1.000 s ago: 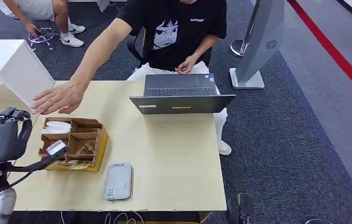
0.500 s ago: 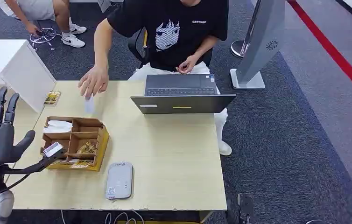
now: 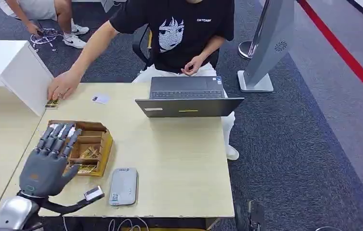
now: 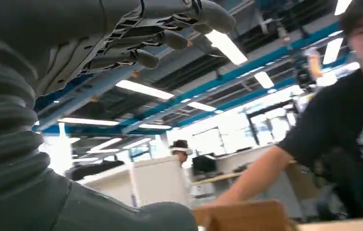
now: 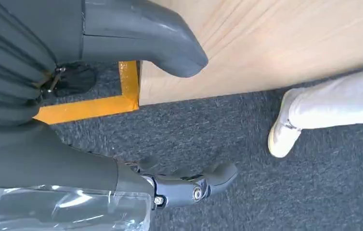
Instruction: Pass the card to the sensor for recognition and then transmit it.
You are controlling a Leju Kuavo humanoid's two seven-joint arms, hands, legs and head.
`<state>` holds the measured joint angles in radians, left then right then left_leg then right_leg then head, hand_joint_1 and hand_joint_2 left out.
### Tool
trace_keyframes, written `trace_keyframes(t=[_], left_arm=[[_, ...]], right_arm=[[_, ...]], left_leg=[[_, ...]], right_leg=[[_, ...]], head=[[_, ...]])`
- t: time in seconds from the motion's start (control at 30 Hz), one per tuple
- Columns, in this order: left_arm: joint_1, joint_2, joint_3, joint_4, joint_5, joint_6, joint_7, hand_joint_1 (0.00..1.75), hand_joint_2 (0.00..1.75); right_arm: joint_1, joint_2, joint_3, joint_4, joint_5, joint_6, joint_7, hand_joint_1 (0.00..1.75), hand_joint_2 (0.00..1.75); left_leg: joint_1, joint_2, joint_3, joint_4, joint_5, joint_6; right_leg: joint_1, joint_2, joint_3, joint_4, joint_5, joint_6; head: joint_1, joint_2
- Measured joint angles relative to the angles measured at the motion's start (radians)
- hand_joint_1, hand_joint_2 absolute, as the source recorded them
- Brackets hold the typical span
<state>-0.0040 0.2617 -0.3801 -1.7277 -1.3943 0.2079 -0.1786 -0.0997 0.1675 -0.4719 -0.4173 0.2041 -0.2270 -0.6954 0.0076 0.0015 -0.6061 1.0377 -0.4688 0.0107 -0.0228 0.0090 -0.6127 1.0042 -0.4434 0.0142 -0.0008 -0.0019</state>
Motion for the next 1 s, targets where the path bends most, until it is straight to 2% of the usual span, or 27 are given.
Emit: trace_keyframes(t=[0.17,0.6,0.67,0.8,1.0], left_arm=[[0.020,0.001,-0.056,-0.007,0.002,0.001,0.010,0.00,1.75],[0.040,-0.001,-0.061,-0.006,0.017,-0.009,0.015,0.00,1.75],[0.058,-0.008,-0.061,0.043,0.020,-0.016,0.010,0.00,1.75],[0.065,-0.010,-0.061,0.070,0.020,-0.018,0.011,0.00,1.75],[0.066,-0.013,-0.035,0.153,0.041,-0.041,0.044,0.00,1.75]], right_arm=[[-0.001,0.000,-0.010,0.000,0.000,-0.006,-0.002,0.00,1.75],[0.000,0.000,-0.018,0.000,0.018,-0.007,-0.002,0.00,1.75],[-0.001,0.002,-0.022,0.000,0.032,-0.007,-0.001,0.00,1.75],[-0.001,0.003,-0.025,0.000,0.034,-0.006,-0.001,0.00,1.75],[-0.002,0.006,-0.026,0.000,0.049,0.009,0.001,0.00,1.75]], left_leg=[[0.000,0.000,0.000,0.000,0.000,0.000],[0.001,0.000,0.000,0.000,0.001,-0.001],[0.000,0.000,0.000,0.000,0.001,-0.001],[0.000,0.000,0.000,0.000,0.001,-0.001],[0.001,0.000,0.000,0.000,0.001,-0.001]], right_leg=[[0.000,0.000,0.000,0.000,0.000,0.000],[0.000,0.000,0.000,0.000,0.000,0.000],[0.000,0.000,0.000,0.000,0.000,0.000],[0.000,0.000,0.000,0.000,0.000,0.000],[0.000,0.000,0.000,0.000,0.000,0.000]], head=[[0.000,0.000],[0.000,0.000],[0.000,0.000],[0.000,0.000],[0.000,0.000]])
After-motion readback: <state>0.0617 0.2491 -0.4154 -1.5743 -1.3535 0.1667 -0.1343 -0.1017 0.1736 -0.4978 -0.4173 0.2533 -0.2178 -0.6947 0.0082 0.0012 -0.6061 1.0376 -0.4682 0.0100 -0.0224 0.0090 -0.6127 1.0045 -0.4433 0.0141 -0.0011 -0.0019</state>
